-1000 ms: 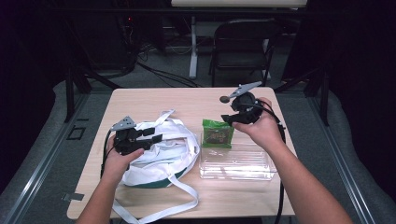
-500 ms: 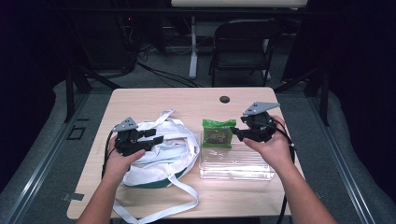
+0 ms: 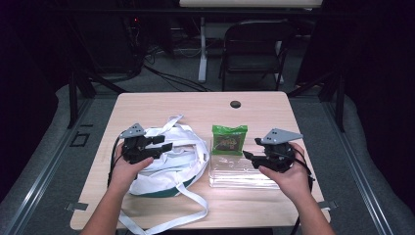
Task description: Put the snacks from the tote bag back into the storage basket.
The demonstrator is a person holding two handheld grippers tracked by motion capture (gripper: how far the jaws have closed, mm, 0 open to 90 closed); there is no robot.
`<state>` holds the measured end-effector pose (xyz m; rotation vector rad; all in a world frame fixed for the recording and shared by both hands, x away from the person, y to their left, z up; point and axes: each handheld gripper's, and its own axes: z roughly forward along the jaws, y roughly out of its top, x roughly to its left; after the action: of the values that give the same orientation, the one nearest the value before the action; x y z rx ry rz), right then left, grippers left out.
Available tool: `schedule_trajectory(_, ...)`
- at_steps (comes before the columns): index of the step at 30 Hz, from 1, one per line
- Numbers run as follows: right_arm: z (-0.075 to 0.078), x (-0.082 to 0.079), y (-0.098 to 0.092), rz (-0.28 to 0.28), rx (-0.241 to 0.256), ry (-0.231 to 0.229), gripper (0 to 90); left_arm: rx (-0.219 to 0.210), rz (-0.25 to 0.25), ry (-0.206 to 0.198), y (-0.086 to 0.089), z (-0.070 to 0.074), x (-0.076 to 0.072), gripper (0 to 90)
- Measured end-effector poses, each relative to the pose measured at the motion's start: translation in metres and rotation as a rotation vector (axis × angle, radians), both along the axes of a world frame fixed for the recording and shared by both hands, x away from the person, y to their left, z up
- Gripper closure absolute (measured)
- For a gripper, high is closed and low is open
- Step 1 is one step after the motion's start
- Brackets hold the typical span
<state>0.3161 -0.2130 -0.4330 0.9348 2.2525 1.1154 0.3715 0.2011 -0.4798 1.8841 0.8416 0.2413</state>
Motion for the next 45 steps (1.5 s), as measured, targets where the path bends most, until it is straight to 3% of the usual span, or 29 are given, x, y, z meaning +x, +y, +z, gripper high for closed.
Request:
schedule_trajectory(8, -0.018, -0.017, -0.006, -0.019, 0.085, -0.005, 39.6, -0.002, -0.002, 0.004, 0.000, -0.001, 0.001, 49.2)
schedule_trajectory(15, -0.040, -0.028, -0.009, -0.037, 0.065, -0.003, 42.3, 0.015, 0.009, 0.012, 0.000, -0.003, 0.000, 48.0)
schedule_trajectory(24, -0.062, -0.038, -0.015, -0.040, 0.106, -0.003, 51.2, 0.024, 0.028, 0.012, 0.000, -0.004, -0.001, 47.8)
schedule_trajectory(28, -0.069, -0.044, -0.011, -0.025, 0.092, -0.008, 60.7, 0.025, 0.023, 0.012, 0.000, -0.005, -0.001, 47.9)
schedule_trajectory(34, -0.074, -0.046, -0.005, 0.012, 0.061, -0.011, 61.0, 0.031, 0.018, 0.022, 0.002, -0.006, -0.001, 47.9)
schedule_trajectory(45, -0.079, -0.048, 0.006, 0.080, 0.082, 0.002, 59.6, 0.024, 0.018, 0.019, 0.000, -0.005, -0.002, 47.9)
